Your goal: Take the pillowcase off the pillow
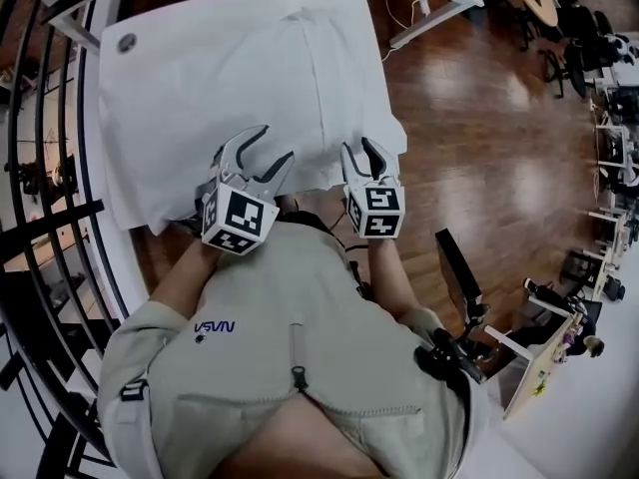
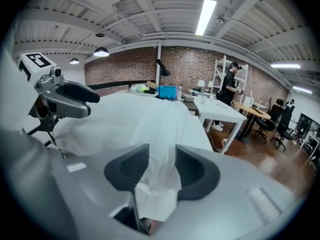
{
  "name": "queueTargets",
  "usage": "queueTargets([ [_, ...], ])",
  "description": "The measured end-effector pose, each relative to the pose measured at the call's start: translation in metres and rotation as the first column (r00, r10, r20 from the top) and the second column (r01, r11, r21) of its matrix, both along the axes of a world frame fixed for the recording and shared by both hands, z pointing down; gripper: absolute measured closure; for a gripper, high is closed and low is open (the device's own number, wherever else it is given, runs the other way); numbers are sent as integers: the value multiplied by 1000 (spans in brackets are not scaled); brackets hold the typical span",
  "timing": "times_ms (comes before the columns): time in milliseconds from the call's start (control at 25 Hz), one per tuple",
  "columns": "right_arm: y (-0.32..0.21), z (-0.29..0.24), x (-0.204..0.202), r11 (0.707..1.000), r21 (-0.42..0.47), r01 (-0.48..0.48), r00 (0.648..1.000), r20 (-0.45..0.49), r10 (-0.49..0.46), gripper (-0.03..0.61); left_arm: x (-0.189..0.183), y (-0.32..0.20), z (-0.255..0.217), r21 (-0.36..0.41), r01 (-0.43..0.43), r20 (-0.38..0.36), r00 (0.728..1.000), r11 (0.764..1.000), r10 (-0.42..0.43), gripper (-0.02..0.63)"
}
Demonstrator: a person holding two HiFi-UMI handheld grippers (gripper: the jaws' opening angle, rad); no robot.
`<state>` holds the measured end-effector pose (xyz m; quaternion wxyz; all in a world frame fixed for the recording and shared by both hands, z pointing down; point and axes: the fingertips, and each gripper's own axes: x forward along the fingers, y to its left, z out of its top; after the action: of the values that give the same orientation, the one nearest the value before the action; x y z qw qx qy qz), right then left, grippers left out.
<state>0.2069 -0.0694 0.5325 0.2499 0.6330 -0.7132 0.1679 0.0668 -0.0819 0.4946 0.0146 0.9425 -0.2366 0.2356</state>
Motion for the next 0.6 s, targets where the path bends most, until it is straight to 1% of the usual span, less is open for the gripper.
queueTargets([
  [120,14,19,-4,997,-44,58,998,31,-57,397,16,21,24,-44,0,92,996,999,4,348],
  [200,19,29,-10,992,-62,108,993,44,-106,390,27,30,45,-52,2,177,984,999,7,317],
  [280,21,42,-18,985,-82,153,987,56,-149,387,31,27,68,-27,18,273,962,999,-10,288],
  [360,21,56,-28,978,-97,187,981,61,-182,387,28,17,86,29,49,344,937,998,-56,287],
  [400,19,62,-31,975,-101,196,980,53,-191,387,26,12,91,53,64,361,929,997,-79,311],
  [480,13,67,-31,976,-98,196,981,16,-196,390,23,5,92,79,86,366,924,993,-109,365],
  [520,9,66,-28,978,-92,188,982,-10,-190,428,21,3,89,83,96,358,926,992,-120,408],
  [560,6,62,-25,981,-81,177,983,-32,-181,493,19,2,85,84,109,343,930,991,-131,447],
  [600,4,58,-21,984,-66,167,984,-47,-170,526,15,1,79,83,126,321,936,989,-146,483],
])
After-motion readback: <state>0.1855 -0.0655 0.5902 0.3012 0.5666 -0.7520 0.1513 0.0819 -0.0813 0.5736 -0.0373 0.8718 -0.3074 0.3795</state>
